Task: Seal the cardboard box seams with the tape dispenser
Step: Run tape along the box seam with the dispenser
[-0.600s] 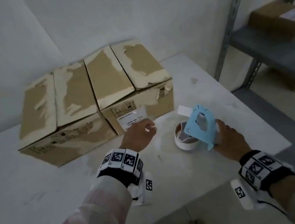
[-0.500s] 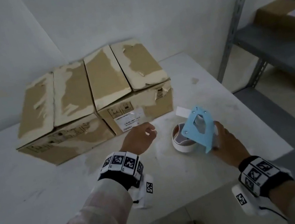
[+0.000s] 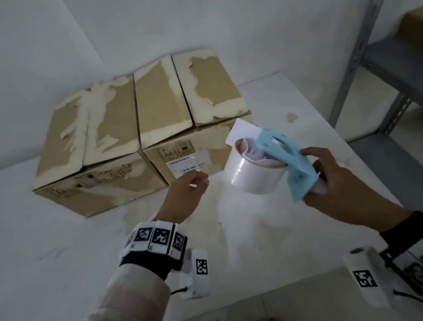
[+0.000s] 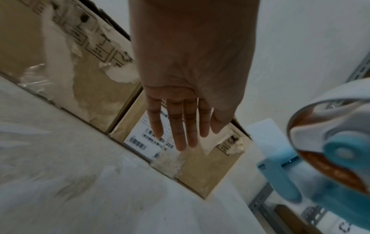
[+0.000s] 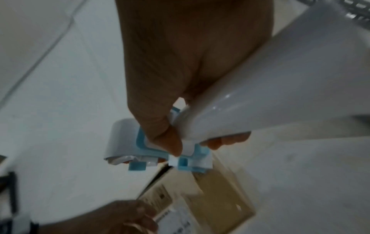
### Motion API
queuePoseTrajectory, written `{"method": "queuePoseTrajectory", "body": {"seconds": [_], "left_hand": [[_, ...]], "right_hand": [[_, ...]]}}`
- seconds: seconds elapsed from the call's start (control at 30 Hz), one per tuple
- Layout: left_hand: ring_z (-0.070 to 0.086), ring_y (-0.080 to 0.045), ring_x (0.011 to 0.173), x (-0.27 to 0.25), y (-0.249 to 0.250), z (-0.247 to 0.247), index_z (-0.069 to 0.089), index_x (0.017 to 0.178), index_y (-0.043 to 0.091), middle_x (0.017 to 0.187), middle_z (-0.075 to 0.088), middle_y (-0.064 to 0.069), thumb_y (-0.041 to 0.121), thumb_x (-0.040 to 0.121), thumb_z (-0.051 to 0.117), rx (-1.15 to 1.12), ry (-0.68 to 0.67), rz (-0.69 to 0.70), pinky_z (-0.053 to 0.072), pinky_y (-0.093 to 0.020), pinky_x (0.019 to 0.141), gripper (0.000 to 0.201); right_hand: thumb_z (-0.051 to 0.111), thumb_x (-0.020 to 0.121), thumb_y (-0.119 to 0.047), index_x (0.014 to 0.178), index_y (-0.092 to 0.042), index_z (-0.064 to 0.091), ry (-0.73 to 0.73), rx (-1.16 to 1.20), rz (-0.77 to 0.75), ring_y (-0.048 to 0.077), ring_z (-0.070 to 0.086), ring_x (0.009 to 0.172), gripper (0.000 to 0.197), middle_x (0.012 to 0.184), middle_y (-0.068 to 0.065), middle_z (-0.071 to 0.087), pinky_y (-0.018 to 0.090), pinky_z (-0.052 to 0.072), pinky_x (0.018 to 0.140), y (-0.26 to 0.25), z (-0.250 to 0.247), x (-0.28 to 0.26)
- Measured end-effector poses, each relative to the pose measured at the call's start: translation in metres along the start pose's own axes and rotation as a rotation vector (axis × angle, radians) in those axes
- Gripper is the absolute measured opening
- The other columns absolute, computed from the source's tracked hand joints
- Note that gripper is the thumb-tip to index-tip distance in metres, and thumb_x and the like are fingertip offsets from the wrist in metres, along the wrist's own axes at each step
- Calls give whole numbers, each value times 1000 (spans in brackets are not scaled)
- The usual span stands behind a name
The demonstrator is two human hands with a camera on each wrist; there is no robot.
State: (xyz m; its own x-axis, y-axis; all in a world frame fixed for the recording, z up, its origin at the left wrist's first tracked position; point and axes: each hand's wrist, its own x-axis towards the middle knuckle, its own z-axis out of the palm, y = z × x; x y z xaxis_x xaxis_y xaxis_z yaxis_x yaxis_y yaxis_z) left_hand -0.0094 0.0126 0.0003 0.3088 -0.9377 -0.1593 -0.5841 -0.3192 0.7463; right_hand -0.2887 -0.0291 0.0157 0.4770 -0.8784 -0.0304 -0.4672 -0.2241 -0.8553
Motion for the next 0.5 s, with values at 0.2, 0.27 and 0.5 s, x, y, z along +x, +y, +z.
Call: {"method": "queuePoseTrajectory", "body": {"seconds": [0.2,0.27,0.5], "left_hand": [[63,-22,81,-14,-13,-43,61,92,16,92,63,-5,12,89,55,-75,119,37,49,-31,78,8],[62,-22,84,-20,-18,-68,63,94,15,92,63,-4,12,89,55,-39,204,50,47,-29,76,10],[51,-23,112,-11,-60,-171,56,120,10,121,56,-9,18,88,57,162,497,52,39,-31,89,33]], "right_hand": [[83,60,-12,107,-28,46,-88,221,-101,-6,60,76,62,92,-15,61,9,48,59,-49,-3,21],[84,56,-16,100,-13,55,-95,279,-141,3,61,58,53,82,-1,66,17,48,47,-68,2,32],[72,68,-32,92,-11,62,38,319,-267,8,67,63,34,72,-12,72,16,55,60,-122,39,74]]}}
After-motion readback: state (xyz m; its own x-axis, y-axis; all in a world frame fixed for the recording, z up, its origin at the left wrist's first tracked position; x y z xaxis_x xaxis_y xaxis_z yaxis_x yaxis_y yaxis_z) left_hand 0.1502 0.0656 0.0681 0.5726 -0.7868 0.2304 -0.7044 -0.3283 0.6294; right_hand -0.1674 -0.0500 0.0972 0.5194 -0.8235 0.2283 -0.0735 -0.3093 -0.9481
